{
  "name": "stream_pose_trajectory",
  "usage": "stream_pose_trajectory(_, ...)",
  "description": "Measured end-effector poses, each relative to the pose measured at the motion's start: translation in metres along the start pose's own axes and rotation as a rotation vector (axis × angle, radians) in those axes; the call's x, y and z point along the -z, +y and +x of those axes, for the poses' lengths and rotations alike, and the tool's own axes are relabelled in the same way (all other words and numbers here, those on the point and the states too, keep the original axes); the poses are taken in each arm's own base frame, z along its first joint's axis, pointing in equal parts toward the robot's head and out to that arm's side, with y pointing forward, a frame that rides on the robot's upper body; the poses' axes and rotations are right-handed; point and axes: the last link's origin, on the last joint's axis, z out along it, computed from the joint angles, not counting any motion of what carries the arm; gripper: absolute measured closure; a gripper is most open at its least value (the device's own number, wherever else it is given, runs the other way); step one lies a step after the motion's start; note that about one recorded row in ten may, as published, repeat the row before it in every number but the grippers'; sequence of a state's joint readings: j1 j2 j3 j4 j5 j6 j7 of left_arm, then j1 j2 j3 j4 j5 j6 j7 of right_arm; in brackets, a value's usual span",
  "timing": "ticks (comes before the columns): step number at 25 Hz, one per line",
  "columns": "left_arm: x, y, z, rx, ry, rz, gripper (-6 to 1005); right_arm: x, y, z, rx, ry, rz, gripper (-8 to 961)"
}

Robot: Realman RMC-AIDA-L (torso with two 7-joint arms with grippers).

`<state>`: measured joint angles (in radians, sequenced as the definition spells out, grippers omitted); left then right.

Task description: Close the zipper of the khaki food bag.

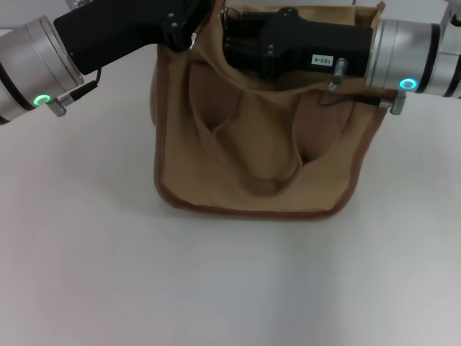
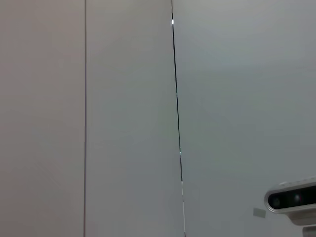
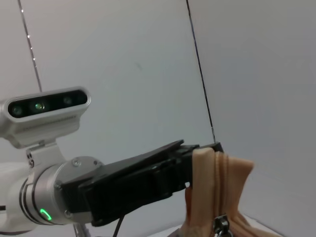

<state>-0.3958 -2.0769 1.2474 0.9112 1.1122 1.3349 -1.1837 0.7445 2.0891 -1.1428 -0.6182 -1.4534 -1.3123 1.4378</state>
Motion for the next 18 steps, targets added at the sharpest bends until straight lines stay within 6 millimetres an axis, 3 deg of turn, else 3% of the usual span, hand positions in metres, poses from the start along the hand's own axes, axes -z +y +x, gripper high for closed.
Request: stream_pose_trajectory(18, 0.0002, -0.0009, -0.0008, -0.002, -0.003, 0.007, 884, 0.0012, 0.0016, -0.0009, 0.01, -0.009, -0.008, 539)
